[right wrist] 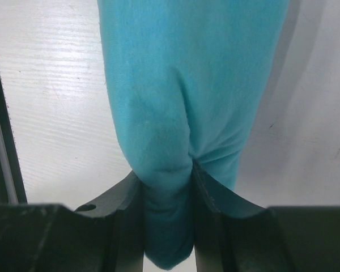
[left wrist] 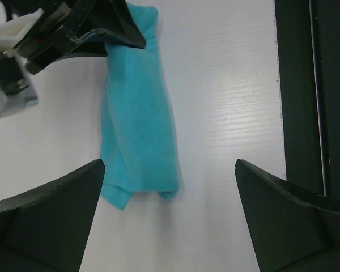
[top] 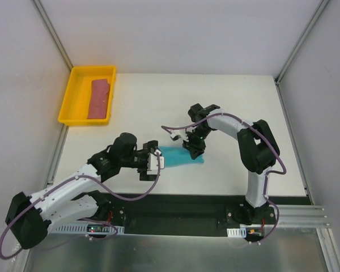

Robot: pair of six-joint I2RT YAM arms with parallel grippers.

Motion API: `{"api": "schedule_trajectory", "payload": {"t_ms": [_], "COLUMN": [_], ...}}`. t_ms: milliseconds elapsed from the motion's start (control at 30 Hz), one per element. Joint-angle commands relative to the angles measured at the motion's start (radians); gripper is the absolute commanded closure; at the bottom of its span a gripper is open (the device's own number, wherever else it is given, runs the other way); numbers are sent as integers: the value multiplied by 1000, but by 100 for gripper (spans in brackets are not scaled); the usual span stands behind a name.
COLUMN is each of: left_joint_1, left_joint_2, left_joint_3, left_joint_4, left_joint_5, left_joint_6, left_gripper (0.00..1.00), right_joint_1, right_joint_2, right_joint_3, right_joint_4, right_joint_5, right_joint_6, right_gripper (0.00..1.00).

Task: Roll the t-shirts
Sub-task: Pick up the T-shirt from the center of the board.

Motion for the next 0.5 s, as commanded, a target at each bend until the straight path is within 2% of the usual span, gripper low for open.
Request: {"api": "schedule_trajectory", "payload": {"t_ms": [0,167,467], "left_joint_1": [-104,-137,-180], "left_joint_2": [157,340,530], "left_joint_3": [-25,9,46], "left_joint_4": [292,423,564], "left_joint_5": [-105,-192,-235], "left_joint_6": [31,11,18], "left_gripper": [1,2,6], "right_joint_1": [-2,-2,-5], "right_joint_2": [25,33,45], "right_joint_3": [9,16,33], "right_joint_4": [-76,-82,-91], "right_joint_5": [14,16,17], "right_joint_6": [5,5,15], "right_gripper": [72,73,74]}}
